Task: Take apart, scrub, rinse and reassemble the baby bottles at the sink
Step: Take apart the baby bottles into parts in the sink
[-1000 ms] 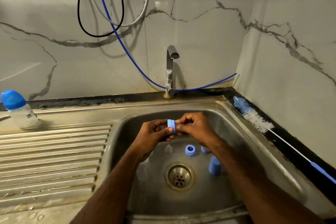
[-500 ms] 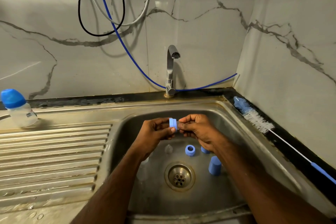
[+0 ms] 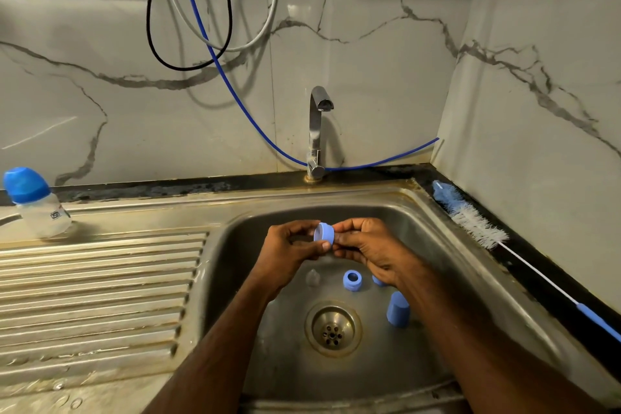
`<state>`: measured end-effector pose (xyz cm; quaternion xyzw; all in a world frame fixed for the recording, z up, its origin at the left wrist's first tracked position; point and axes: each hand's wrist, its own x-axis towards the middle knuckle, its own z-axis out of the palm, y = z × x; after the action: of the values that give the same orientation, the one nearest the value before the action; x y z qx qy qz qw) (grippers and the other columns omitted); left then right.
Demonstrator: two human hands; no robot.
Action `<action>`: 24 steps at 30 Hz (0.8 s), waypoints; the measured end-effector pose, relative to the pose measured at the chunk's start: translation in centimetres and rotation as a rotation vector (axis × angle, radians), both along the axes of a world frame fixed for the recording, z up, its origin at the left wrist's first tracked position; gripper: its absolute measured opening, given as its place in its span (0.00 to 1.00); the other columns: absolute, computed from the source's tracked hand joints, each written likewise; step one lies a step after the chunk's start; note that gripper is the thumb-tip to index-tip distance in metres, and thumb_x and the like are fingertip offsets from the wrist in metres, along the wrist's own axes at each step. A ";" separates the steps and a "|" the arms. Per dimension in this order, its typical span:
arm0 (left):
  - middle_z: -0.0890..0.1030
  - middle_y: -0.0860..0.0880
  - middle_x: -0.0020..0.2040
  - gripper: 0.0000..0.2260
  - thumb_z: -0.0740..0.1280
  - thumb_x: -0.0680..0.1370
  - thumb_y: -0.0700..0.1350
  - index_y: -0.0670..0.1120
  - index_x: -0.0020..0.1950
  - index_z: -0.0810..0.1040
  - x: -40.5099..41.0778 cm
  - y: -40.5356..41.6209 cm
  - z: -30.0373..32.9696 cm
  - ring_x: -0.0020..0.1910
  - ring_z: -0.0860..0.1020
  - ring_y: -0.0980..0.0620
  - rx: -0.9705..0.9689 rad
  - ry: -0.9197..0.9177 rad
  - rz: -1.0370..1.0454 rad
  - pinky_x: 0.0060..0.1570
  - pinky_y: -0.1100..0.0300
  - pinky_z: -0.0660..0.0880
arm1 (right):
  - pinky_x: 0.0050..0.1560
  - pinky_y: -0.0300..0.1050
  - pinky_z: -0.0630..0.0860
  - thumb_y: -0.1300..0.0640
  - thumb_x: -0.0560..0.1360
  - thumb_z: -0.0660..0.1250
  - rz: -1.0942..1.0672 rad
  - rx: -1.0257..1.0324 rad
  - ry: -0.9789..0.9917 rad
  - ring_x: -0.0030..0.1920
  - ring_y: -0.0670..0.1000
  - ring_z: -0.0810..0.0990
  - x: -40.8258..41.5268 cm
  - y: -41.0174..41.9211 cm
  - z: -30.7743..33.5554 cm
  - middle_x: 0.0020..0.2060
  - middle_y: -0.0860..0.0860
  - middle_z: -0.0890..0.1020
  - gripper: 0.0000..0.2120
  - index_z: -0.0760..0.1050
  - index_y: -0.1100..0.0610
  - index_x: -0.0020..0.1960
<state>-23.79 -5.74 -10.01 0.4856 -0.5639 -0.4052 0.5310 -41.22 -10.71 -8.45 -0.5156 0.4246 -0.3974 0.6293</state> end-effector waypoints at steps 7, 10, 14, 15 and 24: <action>0.86 0.48 0.51 0.15 0.77 0.73 0.39 0.47 0.59 0.83 0.3 0.0 0.0 0.49 0.85 0.50 0.025 -0.013 0.022 0.45 0.61 0.81 | 0.50 0.45 0.83 0.68 0.78 0.66 0.098 0.054 -0.004 0.50 0.57 0.85 -0.5 0.0 0.1 0.51 0.62 0.85 0.08 0.79 0.65 0.56; 0.86 0.48 0.50 0.15 0.77 0.73 0.40 0.49 0.57 0.83 0.2 0.2 0.0 0.49 0.85 0.50 0.036 -0.014 0.008 0.46 0.60 0.82 | 0.50 0.46 0.83 0.69 0.77 0.67 0.053 0.044 -0.010 0.49 0.57 0.86 -0.4 0.0 0.0 0.49 0.62 0.85 0.06 0.80 0.64 0.53; 0.86 0.46 0.51 0.16 0.76 0.73 0.39 0.44 0.60 0.83 0.4 0.1 0.0 0.51 0.86 0.47 0.055 0.016 0.007 0.50 0.54 0.83 | 0.48 0.44 0.83 0.69 0.76 0.70 -0.019 0.074 -0.071 0.48 0.55 0.86 -0.1 0.3 -0.1 0.49 0.61 0.86 0.06 0.82 0.64 0.52; 0.87 0.45 0.51 0.16 0.76 0.73 0.39 0.44 0.61 0.82 0.5 0.1 0.0 0.50 0.86 0.46 0.064 0.036 0.006 0.51 0.52 0.83 | 0.48 0.44 0.83 0.68 0.76 0.70 -0.021 0.076 -0.070 0.48 0.55 0.86 -0.2 0.4 0.0 0.49 0.60 0.86 0.07 0.82 0.63 0.53; 0.87 0.43 0.48 0.14 0.75 0.74 0.36 0.40 0.58 0.81 0.4 0.0 0.0 0.48 0.86 0.46 0.118 0.125 0.059 0.50 0.52 0.83 | 0.56 0.55 0.82 0.57 0.77 0.72 0.087 0.011 0.005 0.54 0.57 0.85 0.1 0.7 0.2 0.52 0.58 0.86 0.12 0.80 0.58 0.59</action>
<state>-23.37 -5.78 -10.06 0.5063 -0.4901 -0.4515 0.5474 -41.07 -9.97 -8.25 -0.5312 0.4054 -0.3659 0.6477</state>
